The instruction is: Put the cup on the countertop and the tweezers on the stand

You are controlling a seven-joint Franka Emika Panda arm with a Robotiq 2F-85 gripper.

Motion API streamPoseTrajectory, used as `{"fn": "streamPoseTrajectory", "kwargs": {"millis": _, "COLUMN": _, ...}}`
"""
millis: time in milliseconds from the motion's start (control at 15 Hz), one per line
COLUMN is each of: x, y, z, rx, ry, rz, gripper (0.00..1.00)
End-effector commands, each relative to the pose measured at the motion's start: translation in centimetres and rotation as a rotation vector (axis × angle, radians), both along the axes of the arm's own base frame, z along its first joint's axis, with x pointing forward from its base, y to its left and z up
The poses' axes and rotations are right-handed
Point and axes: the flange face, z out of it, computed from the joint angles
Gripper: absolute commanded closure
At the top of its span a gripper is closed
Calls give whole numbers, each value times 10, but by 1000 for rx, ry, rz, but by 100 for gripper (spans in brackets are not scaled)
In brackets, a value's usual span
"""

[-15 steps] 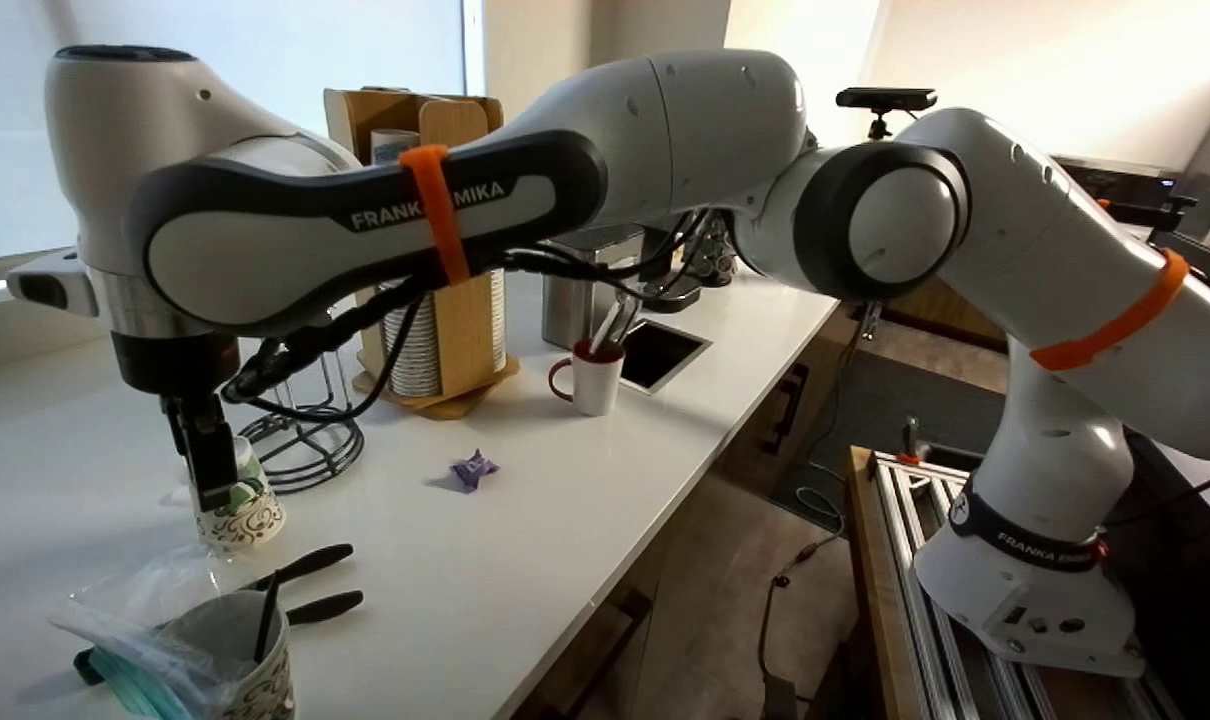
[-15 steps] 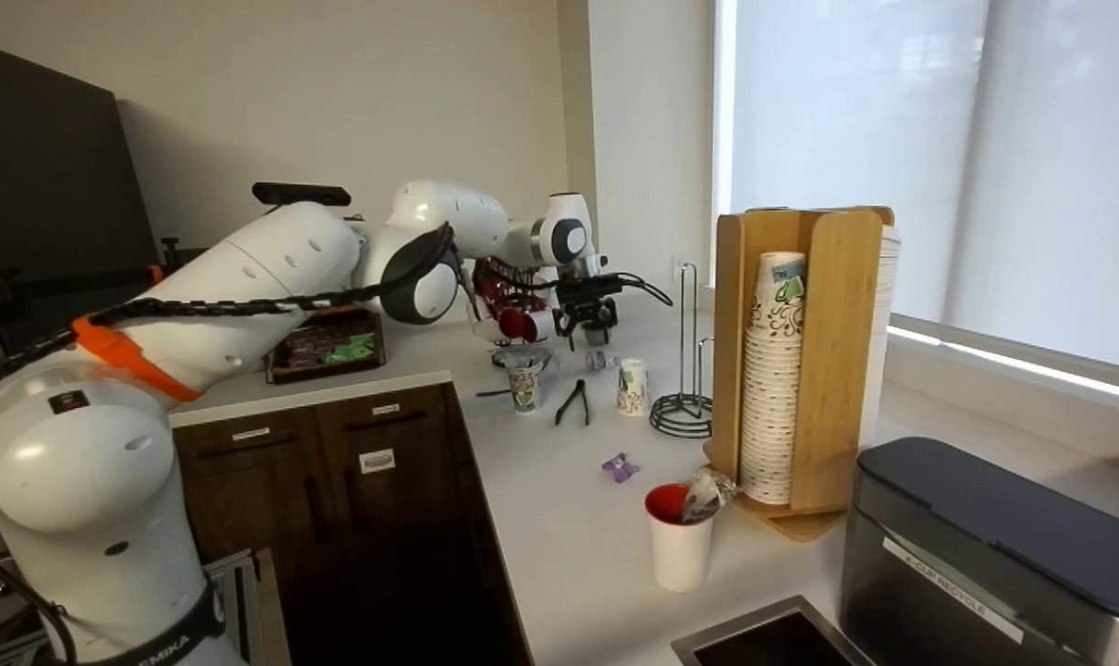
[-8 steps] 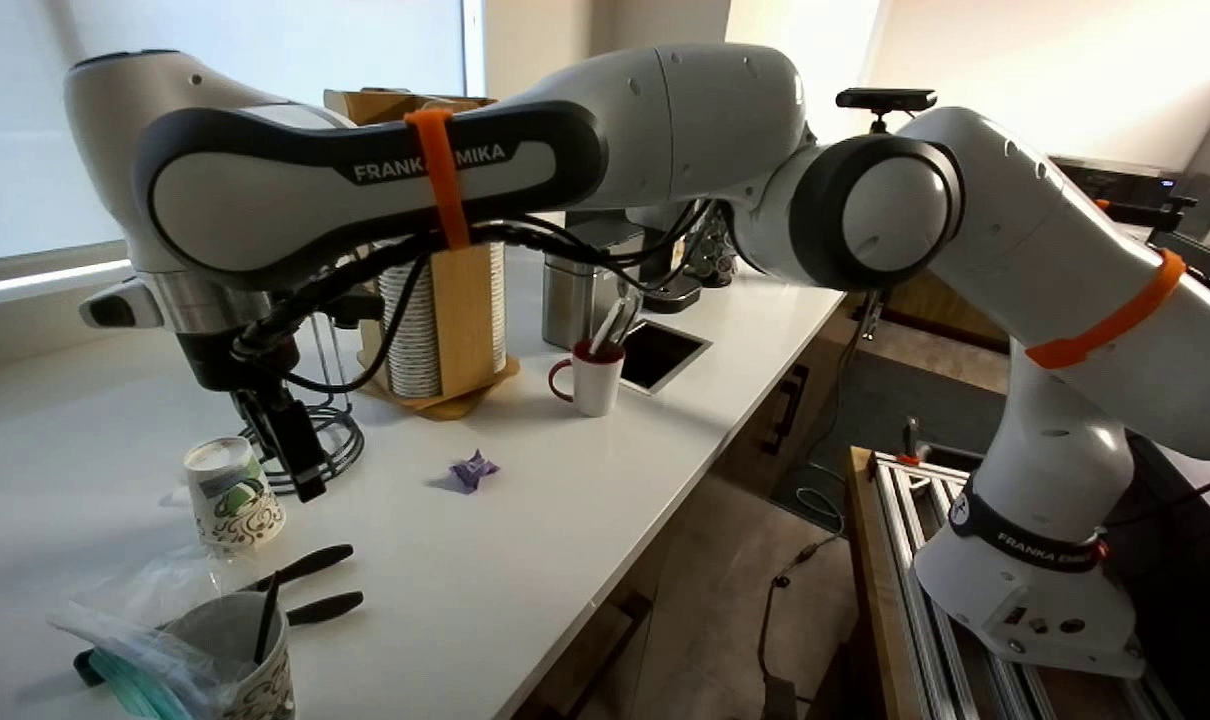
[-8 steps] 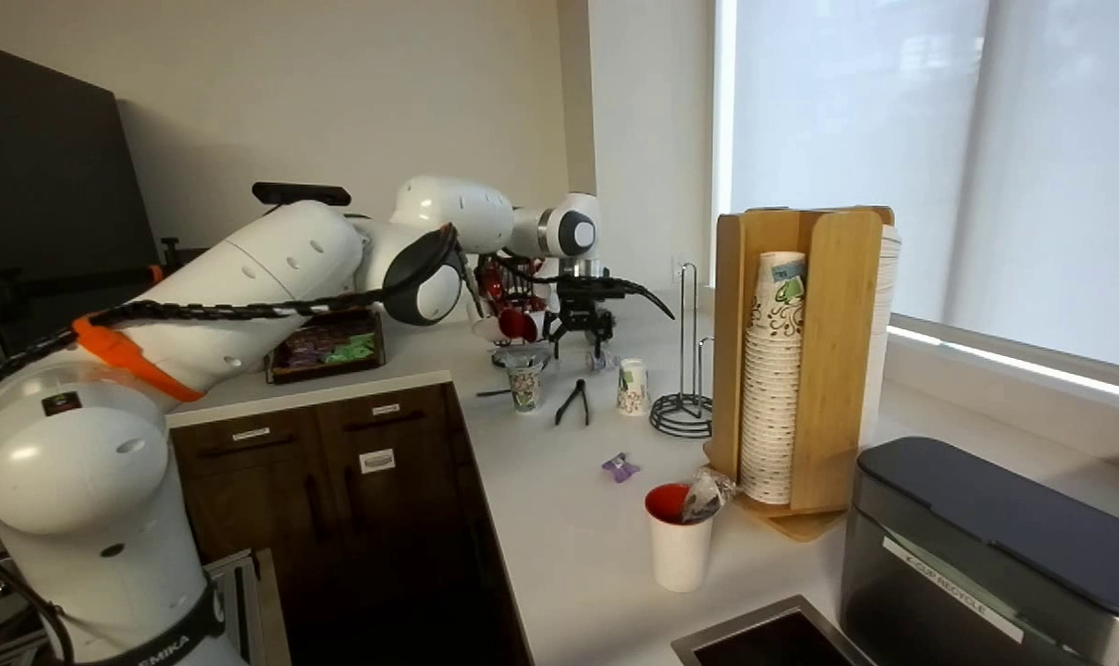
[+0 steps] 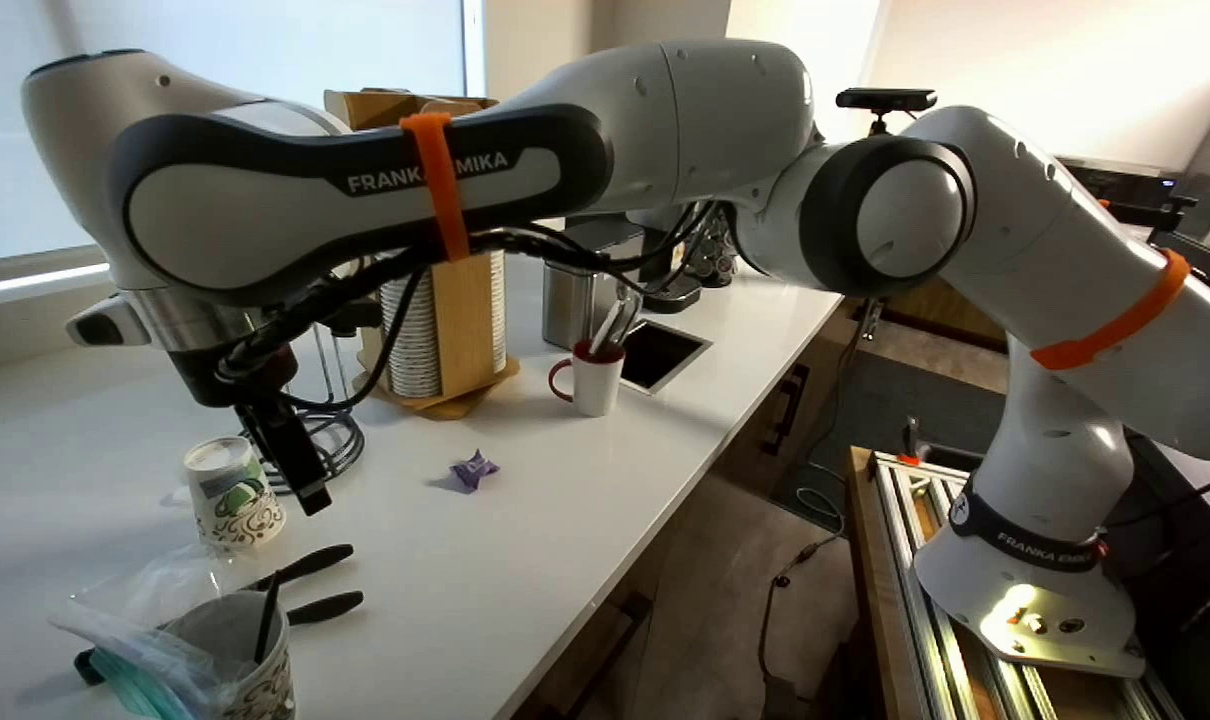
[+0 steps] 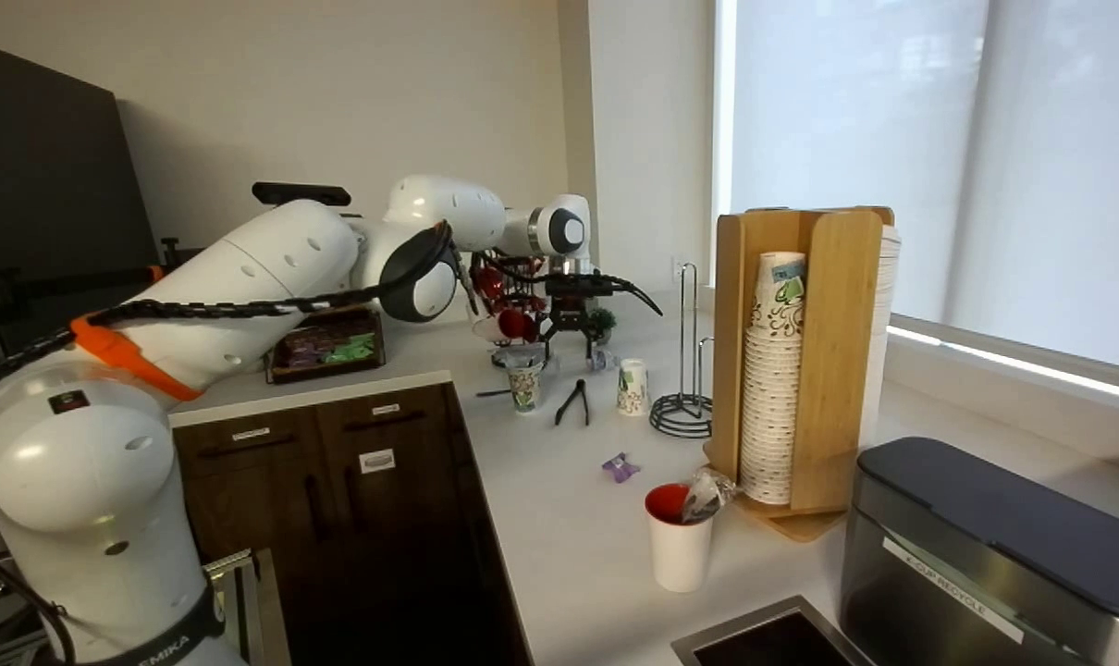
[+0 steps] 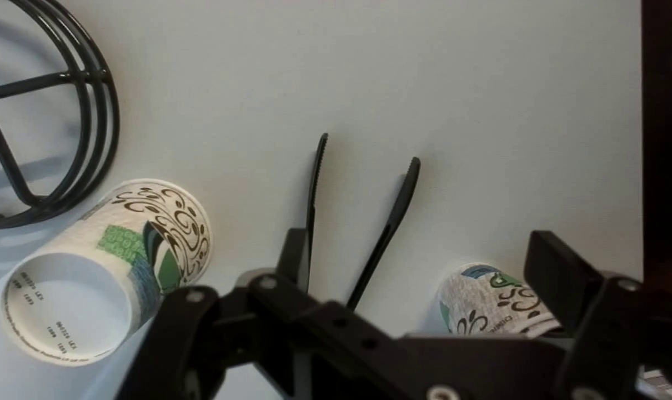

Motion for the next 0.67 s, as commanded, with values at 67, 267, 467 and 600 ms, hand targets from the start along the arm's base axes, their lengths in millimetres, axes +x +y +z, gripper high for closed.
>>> {"fn": "streamPoseTrajectory", "kwargs": {"millis": 67, "x": 6, "y": 5, "z": -12, "rx": 4, "ry": -52, "rz": -102, "gripper": 0}}
{"fn": "streamPoseTrajectory", "kwargs": {"millis": 267, "x": 13, "y": 9, "z": -36, "rx": 60, "ry": -97, "rz": -219, "gripper": 0}}
{"fn": "streamPoseTrajectory", "kwargs": {"millis": 467, "x": 15, "y": 12, "z": -66, "rx": 56, "ry": -131, "rz": -296, "gripper": 0}}
{"fn": "streamPoseTrajectory", "kwargs": {"millis": 600, "x": 16, "y": 11, "z": -83, "rx": 58, "ry": -157, "rz": -323, "gripper": 0}}
